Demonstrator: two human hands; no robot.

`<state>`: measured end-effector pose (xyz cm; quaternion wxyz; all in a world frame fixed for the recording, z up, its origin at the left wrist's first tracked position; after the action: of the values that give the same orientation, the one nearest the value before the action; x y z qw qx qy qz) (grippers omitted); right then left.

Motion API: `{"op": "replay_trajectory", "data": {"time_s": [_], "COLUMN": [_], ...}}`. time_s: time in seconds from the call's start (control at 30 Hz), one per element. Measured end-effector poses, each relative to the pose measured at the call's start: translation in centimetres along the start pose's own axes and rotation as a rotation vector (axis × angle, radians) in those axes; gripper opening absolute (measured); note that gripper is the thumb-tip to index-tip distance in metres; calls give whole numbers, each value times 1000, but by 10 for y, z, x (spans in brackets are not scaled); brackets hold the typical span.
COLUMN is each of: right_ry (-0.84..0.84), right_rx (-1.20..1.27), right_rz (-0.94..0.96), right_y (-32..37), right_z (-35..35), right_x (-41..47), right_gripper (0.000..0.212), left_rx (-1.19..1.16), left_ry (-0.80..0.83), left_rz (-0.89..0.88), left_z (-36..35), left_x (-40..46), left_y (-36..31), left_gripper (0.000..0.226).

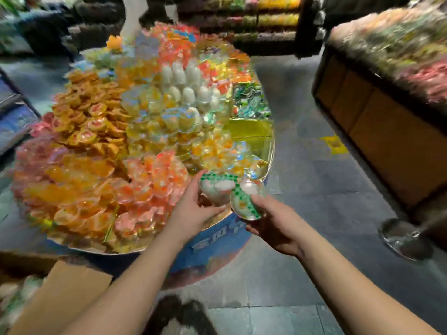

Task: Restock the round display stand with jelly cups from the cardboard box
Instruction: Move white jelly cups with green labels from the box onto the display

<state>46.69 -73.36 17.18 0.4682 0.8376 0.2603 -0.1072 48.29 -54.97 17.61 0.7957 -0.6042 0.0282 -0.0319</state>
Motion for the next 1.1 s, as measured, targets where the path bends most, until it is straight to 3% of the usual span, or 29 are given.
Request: {"op": "replay_trajectory", "data": {"time_s": [0.17,0.23,0.43,0.5,0.63,0.83,1.1], "right_ry": [-72,-73,-132,-138,-181,-285,-323], "right_rx": [59,86,128,95,18,38,-57], "right_rz": [65,84,119,114,72,-72,-254], "right_y": [56,75,130,151,193,254,290], "right_z": [63,80,127,143,178,226,270], "right_x": [-10,-6,50,80,151,249,388], "right_gripper": [20,18,17,18,19,11,29], "left_rx": [-124,-227,-557,-549,-586,-674,-820], "left_ry": [154,160,80,46,-30,-157,-433], "left_rz": [22,68,239,258,308,517,670], "left_z": [-72,-94,-140,-153,-180,-209,-214], "left_x": [47,64,142,179,265,377,482], "left_y": [-36,-42,-43,-38,-22,8,67], "left_gripper": [94,85,53,37,30,10,39]}}
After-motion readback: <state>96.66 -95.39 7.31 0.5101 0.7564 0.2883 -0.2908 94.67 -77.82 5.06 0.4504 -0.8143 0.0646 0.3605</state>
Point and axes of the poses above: each hand's wrist, its own x-axis towards the middle knuckle, its own z-axis out of the back of the hand, y = z × x, the point moved 3 cm from there along x, towards the middle knuckle, and after that the axes turned 8 degrees about x, right-handed, at the moved point
